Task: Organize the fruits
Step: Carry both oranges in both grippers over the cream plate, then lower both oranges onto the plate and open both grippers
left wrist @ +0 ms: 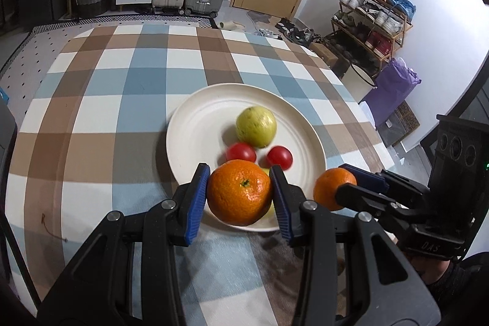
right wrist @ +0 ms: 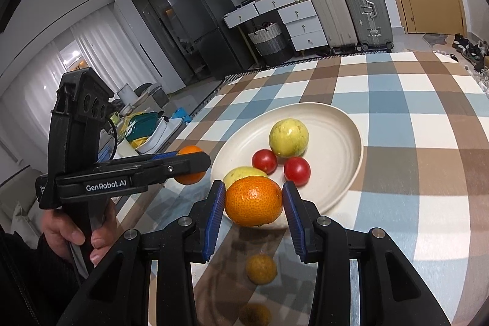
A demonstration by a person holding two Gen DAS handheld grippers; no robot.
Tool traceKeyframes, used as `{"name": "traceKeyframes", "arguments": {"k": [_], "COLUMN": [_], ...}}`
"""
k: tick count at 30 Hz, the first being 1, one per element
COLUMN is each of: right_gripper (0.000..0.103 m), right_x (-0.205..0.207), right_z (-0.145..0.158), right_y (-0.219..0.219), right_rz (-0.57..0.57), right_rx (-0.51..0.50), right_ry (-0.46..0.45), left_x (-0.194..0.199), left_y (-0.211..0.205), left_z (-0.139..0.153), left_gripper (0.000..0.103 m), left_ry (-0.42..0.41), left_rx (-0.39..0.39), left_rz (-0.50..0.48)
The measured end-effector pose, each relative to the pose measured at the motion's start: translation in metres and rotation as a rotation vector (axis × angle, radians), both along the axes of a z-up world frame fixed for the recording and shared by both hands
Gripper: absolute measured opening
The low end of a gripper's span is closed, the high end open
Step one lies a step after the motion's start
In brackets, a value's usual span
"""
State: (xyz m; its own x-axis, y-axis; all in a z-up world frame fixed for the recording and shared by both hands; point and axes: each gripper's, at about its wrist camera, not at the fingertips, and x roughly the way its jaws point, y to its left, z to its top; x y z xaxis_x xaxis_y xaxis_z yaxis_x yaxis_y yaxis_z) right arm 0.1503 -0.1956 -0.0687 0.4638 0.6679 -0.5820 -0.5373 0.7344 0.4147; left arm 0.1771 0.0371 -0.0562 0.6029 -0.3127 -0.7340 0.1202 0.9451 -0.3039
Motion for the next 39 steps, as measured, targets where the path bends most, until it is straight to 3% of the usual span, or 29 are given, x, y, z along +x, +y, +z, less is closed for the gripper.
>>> {"name": "traceKeyframes", "arguments": {"k": [13,27,39], "right_gripper": [0.039,0.039,0.040], "right_x": [0.026,0.035,0.037], "right_z": [-0.007,-0.019,-0.025], "right_y": [0.007,0.010,0.013], "right_rz": [-0.010,-0.006,-0.006], "right_rx": [-0.010,-0.028,-0.058], "right_ry": [0.027,0.055,0.061], "left_x": [0.035,0.048,0.050], "left_y": [0.010,0.006,0.004], "left_z": [-0.019,-0.039,-0.038], "left_gripper": [0.037,0.037,0.039], "left_ry": [0.033,0.057,0.041], "left_rx": [-0.023,-0.040,-0.038], "left_rz": [0.010,0.002,0.011]}}
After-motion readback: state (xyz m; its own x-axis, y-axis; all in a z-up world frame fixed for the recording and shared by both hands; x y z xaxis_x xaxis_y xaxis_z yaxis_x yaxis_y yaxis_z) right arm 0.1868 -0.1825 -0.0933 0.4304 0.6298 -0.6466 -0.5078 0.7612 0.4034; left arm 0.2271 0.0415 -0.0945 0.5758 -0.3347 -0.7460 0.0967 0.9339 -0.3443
